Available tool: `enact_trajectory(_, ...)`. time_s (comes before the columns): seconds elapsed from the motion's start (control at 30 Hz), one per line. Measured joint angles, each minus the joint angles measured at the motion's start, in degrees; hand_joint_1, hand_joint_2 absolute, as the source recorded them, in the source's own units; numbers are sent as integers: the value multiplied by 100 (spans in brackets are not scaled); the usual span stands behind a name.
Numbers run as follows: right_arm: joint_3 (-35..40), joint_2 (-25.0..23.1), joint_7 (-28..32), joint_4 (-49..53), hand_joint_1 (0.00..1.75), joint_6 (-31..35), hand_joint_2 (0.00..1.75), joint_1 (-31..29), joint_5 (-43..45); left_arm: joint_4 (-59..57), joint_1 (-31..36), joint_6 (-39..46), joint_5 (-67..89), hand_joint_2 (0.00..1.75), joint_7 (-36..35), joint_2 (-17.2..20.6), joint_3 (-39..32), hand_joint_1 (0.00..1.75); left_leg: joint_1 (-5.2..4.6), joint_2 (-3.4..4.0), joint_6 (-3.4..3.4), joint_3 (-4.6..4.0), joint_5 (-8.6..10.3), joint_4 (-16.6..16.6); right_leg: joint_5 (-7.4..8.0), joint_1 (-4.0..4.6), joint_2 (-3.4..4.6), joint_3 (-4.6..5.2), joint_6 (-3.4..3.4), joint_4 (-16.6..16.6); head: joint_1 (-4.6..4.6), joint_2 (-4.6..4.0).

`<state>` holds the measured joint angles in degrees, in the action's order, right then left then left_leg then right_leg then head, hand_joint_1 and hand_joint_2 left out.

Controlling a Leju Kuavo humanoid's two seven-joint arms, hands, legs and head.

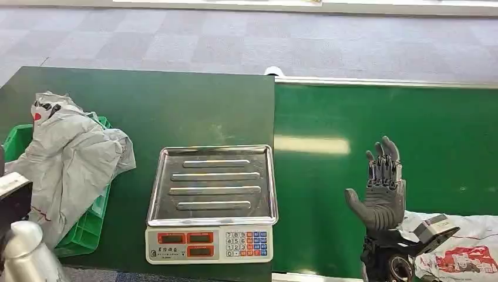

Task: Moved the parcel from conveyor to table for the left to box.

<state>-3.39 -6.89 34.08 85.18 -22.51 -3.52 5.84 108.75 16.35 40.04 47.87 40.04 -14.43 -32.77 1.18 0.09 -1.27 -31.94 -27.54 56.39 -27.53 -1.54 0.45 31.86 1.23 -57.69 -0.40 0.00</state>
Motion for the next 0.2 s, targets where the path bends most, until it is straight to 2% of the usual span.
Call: enact_trajectory(0.2, 99, 28, 7, -188, 0, 103, 175, -176, 87, 882, -89, -7, -580, 175, 0, 0, 517, 0, -1, -3, 0, 0, 0, 0, 0, -1, -1, 1, 0, 0, 0, 0)
